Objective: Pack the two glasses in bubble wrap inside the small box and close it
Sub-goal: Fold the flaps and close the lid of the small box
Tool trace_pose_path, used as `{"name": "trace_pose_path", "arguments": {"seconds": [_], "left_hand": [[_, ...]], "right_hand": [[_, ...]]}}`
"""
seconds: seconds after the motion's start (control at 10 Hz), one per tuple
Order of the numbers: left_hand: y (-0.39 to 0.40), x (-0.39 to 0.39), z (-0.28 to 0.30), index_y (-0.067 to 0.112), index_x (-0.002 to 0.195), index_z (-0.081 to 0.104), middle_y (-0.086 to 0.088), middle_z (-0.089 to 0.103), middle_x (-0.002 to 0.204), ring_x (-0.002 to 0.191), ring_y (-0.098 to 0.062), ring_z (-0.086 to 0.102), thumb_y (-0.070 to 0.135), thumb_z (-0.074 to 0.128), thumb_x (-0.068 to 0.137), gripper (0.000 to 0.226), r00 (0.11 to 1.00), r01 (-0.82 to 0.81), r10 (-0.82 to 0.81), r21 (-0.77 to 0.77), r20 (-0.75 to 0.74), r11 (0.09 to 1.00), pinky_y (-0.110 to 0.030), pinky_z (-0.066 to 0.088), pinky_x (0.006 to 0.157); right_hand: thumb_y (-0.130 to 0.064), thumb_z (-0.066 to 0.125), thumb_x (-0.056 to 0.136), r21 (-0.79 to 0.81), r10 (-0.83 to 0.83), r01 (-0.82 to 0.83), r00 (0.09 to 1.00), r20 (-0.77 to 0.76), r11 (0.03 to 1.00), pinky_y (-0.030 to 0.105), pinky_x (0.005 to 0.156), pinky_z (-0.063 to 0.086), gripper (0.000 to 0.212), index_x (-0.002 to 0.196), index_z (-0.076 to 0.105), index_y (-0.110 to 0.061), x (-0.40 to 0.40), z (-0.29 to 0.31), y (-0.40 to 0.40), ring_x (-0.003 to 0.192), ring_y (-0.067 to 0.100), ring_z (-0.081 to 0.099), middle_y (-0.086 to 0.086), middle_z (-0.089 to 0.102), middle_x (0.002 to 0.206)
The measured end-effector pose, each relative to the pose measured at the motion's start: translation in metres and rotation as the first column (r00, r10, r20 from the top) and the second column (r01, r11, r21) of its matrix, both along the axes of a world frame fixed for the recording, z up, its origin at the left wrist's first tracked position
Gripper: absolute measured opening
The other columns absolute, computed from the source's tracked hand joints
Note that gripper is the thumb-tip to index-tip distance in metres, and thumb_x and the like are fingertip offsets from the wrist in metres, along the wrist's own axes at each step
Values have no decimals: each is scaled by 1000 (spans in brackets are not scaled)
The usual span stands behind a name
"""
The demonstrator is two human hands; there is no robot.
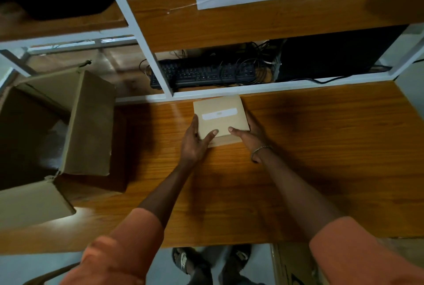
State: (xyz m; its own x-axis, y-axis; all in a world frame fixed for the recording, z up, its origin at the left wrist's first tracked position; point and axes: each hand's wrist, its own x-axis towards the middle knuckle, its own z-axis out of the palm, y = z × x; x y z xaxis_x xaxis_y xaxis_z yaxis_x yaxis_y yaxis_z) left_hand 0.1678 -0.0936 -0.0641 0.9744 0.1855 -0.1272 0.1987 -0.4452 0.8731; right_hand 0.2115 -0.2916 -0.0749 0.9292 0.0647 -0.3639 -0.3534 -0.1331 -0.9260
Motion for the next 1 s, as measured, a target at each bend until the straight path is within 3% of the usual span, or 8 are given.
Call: {"name": "trace_pose_path", "arguments": {"seconds": [0.2, 0.3, 0.5, 0.6, 0.7, 0.8, 0.9, 1.0], "left_hand": [[0, 20, 3, 29, 165, 26, -9, 47, 152, 133, -27, 52, 68, 70, 89, 96, 999, -14, 19, 177, -30, 984, -47, 54, 105], [-8, 12, 6, 25, 164, 29, -14, 50, 143, 127, -31, 54, 66, 65, 94, 89, 999, -35, 41, 248, -17, 968, -47, 55, 101], [14, -12, 30, 14, 165, 25, -14, 53, 154, 132, -30, 57, 48, 61, 103, 79, 980, 191, -171, 255, -99, 948, -46, 56, 101], [28, -28, 49, 18, 167, 16, -14, 35, 167, 145, -37, 45, 44, 62, 103, 83, 958, 273, -219, 363, -184, 891, -49, 46, 110], [44, -37, 70, 19, 168, 4, -9, 13, 175, 156, -33, 27, 44, 63, 102, 91, 962, 270, -215, 466, -169, 842, -50, 32, 122], [64, -44, 118, 17, 168, 6, -10, 11, 175, 158, -33, 23, 38, 63, 102, 90, 955, 278, -280, 616, -96, 737, -47, 29, 125], [82, -49, 187, 12, 168, 7, -13, 9, 175, 161, -32, 16, 39, 61, 102, 89, 910, 199, -414, 842, 32, 501, -47, 27, 127], [93, -62, 278, 11, 168, 7, -11, 4, 176, 163, -28, 6, 41, 53, 105, 83, 857, 22, -486, 928, 174, 372, -49, 19, 130]], "right_hand": [[-24, 85, 78, 18, -72, 72, 997, 9, 997, 47, 105, 51, 87, 151, 41, -42, 16, -9, 6, 121, 16, 62, -10, 65, 134], [-27, 85, 79, -10, -91, 91, 996, -9, 996, 47, 106, 51, 89, 154, 38, -38, 14, -10, 10, 123, 18, 61, -6, 63, 138], [-38, 75, 90, -220, -87, 77, 995, -40, 973, 48, 110, 45, 86, 159, 26, -18, 4, 13, 21, 135, 32, 52, 8, 50, 151], [-55, 70, 87, -479, -24, 13, 1000, -17, 878, 53, 105, 47, 86, 153, 34, -13, -1, 24, 19, 132, 39, 52, 14, 52, 147], [-55, 65, 90, -724, 167, -29, 979, 120, 689, 56, 111, 41, 84, 158, 30, -20, -14, 49, 26, 144, 41, 36, 14, 37, 159], [-56, 58, 96, -815, 414, -108, 894, 171, 569, 53, 123, 24, 87, 163, 13, -25, -33, 120, 51, 156, 32, 10, 8, 9, 171], [-60, 52, 98, -886, 514, -56, 830, 215, 461, 57, 122, 17, 89, 165, 5, -24, -40, 204, 73, 158, 29, -3, 7, -5, 172], [-54, 53, 99, -906, 547, 106, 766, 338, 411, 59, 122, 12, 87, 164, 6, -21, -54, 300, 91, 158, 29, -5, 10, -6, 172]]}}
